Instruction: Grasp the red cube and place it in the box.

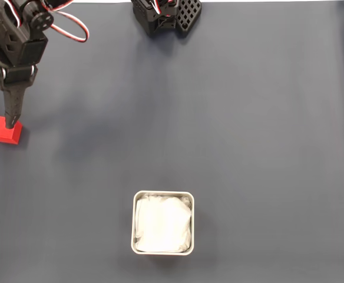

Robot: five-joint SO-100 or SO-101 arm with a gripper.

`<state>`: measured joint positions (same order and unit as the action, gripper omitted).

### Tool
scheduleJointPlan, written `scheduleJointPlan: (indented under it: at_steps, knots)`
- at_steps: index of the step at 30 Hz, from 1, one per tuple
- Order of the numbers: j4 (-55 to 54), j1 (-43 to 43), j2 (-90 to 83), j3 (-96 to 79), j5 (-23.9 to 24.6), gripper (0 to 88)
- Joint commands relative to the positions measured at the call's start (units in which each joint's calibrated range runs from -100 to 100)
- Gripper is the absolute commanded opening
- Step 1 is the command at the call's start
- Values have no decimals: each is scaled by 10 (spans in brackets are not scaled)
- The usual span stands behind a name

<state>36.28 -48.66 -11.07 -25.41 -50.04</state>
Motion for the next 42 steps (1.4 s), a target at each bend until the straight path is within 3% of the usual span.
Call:
scheduleJointPlan:
  at_steps: [1,42]
  knots:
    - [-22,2,6,2,-3,292]
    - [-87,20,109,8,1,305]
